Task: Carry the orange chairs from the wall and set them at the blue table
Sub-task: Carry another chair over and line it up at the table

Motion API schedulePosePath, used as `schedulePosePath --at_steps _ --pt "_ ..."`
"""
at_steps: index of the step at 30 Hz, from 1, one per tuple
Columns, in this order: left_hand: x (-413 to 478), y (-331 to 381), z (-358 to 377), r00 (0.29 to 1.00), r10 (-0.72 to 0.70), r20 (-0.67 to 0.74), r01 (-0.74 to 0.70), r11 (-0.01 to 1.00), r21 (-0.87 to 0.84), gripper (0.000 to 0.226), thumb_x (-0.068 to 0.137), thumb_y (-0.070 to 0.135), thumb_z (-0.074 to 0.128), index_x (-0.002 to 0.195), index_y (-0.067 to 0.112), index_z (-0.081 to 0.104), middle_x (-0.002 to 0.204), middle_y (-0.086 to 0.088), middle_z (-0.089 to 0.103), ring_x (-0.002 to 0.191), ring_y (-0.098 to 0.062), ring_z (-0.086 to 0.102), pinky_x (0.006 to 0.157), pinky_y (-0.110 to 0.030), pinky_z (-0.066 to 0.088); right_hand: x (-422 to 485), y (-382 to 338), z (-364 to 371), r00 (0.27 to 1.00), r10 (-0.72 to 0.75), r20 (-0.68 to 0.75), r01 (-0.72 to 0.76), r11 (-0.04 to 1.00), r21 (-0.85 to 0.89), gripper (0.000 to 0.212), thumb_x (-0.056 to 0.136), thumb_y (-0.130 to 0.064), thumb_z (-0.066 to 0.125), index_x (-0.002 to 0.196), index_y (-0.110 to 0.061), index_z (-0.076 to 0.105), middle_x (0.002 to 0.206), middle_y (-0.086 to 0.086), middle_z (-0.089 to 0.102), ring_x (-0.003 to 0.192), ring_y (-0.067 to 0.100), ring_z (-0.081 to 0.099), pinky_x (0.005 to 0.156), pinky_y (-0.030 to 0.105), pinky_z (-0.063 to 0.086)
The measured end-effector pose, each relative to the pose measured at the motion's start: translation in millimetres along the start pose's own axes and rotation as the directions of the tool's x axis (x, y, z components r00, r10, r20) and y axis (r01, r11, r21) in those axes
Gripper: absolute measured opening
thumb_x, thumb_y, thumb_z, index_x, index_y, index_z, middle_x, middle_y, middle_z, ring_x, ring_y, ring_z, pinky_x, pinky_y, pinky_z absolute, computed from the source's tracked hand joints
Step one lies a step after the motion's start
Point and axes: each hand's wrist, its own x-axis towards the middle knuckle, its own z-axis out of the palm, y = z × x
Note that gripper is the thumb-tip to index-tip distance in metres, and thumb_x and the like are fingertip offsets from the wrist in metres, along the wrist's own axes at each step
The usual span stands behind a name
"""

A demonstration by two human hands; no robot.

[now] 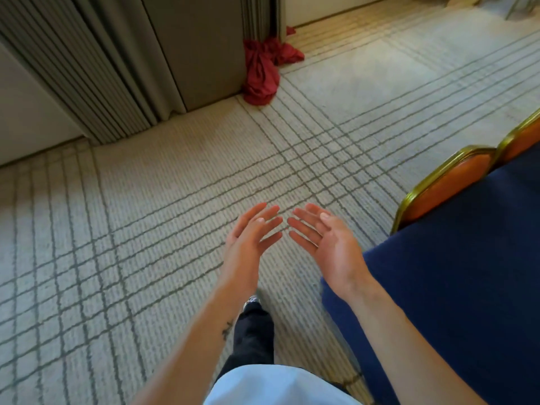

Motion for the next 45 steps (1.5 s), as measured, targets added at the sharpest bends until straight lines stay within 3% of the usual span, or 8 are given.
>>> schedulePosePath --at_steps 4,14,25,34,45 --pt "82 45 6 0.996 -0.079 0.033 0.083 0.983 -0.164 0.033 0.107 0.01 0.043 0.137 0.011 0.056 0.129 -0.011 0.071 0.122 -0.032 0.066 0.104 -0.048 0.051 66 -33 46 1.0 0.014 -0.02 -0.012 0.994 0.111 0.042 0.109 -0.026 0.037 0.14 -0.003 0.052 0.136 0.019 0.064 0.126 0.033 0.063 0.11 0.048 0.045" --pt "239 108 51 0.972 -0.191 0.136 0.221 0.939 -0.265 0.037 0.107 0.008 0.035 0.138 0.012 0.056 0.132 -0.014 0.069 0.124 -0.036 0.064 0.108 -0.053 0.048 198 -102 80 0.995 -0.033 -0.098 0.057 0.967 0.25 0.041 0.107 -0.024 0.039 0.139 -0.003 0.053 0.137 0.02 0.063 0.128 0.036 0.061 0.111 0.05 0.043" --pt "428 107 203 0.943 -0.29 0.164 0.323 0.916 -0.239 0.04 0.104 0.012 0.035 0.137 0.008 0.057 0.134 -0.017 0.067 0.126 -0.038 0.062 0.109 -0.053 0.046 388 -223 -7 0.989 -0.005 -0.147 0.077 0.869 0.489 0.042 0.102 -0.018 0.041 0.14 -0.002 0.052 0.138 0.023 0.062 0.128 0.038 0.06 0.114 0.05 0.042" --pt "556 109 344 0.886 -0.394 0.243 0.457 0.826 -0.33 0.045 0.09 0.016 0.046 0.134 0.015 0.059 0.135 -0.013 0.068 0.127 -0.033 0.062 0.108 -0.048 0.044 495 -349 -79 0.977 -0.064 -0.201 0.165 0.826 0.539 0.042 0.094 -0.013 0.045 0.134 -0.005 0.055 0.138 0.024 0.062 0.128 0.038 0.061 0.111 0.048 0.045" --pt "756 88 469 0.81 -0.486 0.328 0.577 0.761 -0.297 0.035 0.102 0.017 0.038 0.127 0.015 0.061 0.136 -0.013 0.067 0.124 -0.034 0.064 0.106 -0.049 0.045 668 -461 -142 0.951 -0.078 -0.3 0.228 0.831 0.507 0.044 0.097 -0.012 0.042 0.139 -0.002 0.053 0.137 0.023 0.063 0.129 0.039 0.06 0.114 0.051 0.041"
